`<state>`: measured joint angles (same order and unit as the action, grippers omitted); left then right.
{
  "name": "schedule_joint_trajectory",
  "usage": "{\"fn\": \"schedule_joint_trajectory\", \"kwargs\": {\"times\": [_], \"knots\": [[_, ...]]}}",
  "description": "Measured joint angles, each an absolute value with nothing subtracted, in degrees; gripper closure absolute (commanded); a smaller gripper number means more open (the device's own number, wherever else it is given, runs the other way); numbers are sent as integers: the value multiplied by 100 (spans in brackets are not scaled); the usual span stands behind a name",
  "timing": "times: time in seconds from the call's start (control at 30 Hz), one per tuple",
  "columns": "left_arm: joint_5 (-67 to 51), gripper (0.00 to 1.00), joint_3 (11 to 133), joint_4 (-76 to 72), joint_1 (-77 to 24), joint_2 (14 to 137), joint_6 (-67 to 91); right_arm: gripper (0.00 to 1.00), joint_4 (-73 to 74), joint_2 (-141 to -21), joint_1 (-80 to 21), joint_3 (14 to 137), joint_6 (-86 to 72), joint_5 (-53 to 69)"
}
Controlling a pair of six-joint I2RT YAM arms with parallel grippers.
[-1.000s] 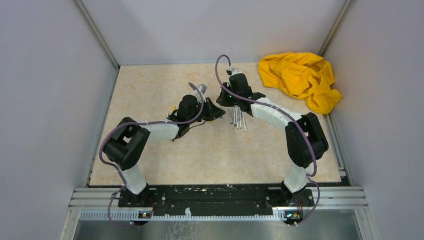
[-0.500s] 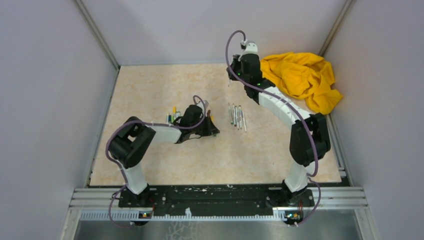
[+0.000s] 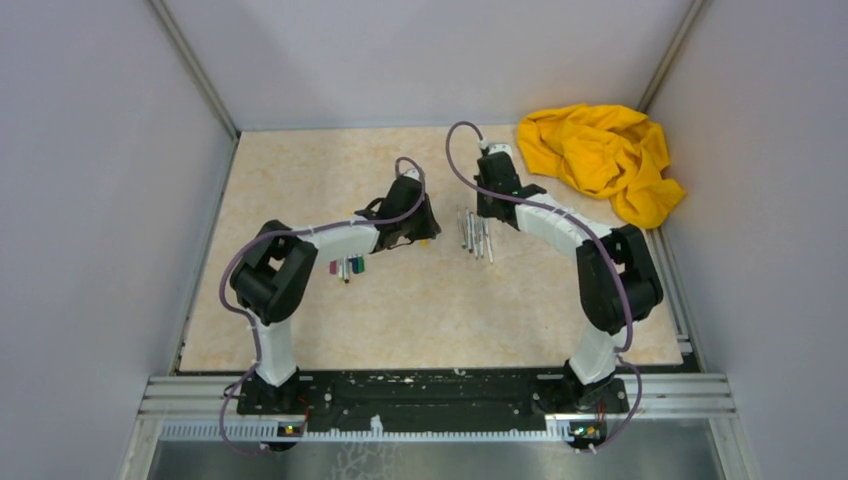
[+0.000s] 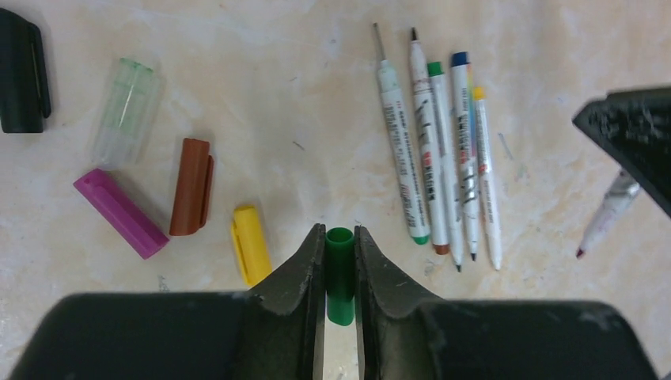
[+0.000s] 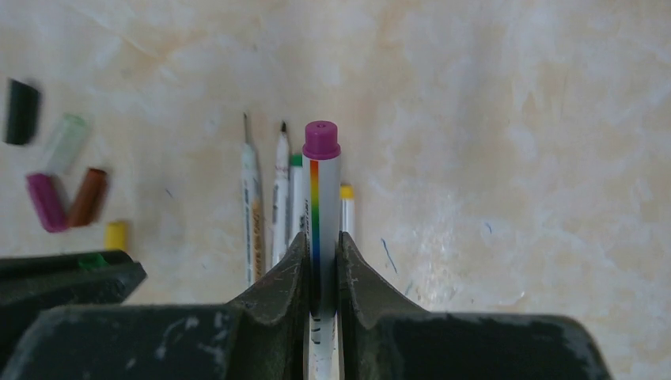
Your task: Open the pen caps
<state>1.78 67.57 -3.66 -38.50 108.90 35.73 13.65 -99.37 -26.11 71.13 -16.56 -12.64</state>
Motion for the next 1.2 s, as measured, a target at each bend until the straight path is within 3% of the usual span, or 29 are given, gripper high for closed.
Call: {"fn": "schedule_joint_trajectory", "kwargs": {"times": [0.23,0.53,1.0,1.2], "knots": [[589,63,7231,307,-3848,11421,3452,100,1610,-9937,-2578,6722,-1660,-1280],[851,55,7443,539,-3811,11520,3395,100,1640,-10014,-2534,6718,-1667,-1310],[888,28,7140,180,-3750,10833,3483,77,1706,-10370,-2381,6630,-1667,-1356],[899,26,6700,-276,-3695,10186,3577,71,1680,-10455,-2329,6510,-1673,-1236]]}}
